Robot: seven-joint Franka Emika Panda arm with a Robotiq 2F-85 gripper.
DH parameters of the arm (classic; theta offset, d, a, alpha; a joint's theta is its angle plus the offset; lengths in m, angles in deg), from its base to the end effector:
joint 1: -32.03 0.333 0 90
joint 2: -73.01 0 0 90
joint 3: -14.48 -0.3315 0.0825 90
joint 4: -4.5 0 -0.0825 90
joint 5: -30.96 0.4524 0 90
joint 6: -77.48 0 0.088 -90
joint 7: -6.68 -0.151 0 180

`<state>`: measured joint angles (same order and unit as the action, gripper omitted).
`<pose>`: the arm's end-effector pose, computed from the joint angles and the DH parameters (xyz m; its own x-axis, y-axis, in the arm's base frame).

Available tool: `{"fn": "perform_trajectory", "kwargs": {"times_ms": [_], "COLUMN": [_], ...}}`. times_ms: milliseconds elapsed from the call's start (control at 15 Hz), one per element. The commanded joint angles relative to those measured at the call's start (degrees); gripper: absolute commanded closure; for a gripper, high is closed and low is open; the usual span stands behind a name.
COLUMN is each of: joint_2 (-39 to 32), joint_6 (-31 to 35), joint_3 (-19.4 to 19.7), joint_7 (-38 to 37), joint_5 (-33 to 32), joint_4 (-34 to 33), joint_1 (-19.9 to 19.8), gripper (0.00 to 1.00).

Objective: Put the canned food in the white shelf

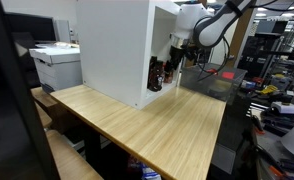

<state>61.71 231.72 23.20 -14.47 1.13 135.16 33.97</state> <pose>0.6029 -0.0668 0.2077 0.9709 0.0001 0.2393 -0.0650 -0.9622 0.2645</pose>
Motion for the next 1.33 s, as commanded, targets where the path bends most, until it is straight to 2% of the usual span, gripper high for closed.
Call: {"fn": "perform_trajectory", "kwargs": {"times_ms": [0,200,267,1267], "joint_2": [2.85,3.83,1.41,1.58], "joint_6": [-2.22,-3.85,-2.90,-3.28], "joint_3": [-0.49,-0.63,-0.79,-0.81], "joint_7": [1.60,0.99,0.40,0.37], "joint_5": [-0.13,-0.81,0.04,0.44], "joint_4": [1.85,2.00,0.18,0.02], "joint_1": [0.74,1.08,0.62,0.48], "gripper": [0.00,0.00,0.00,0.00]}}
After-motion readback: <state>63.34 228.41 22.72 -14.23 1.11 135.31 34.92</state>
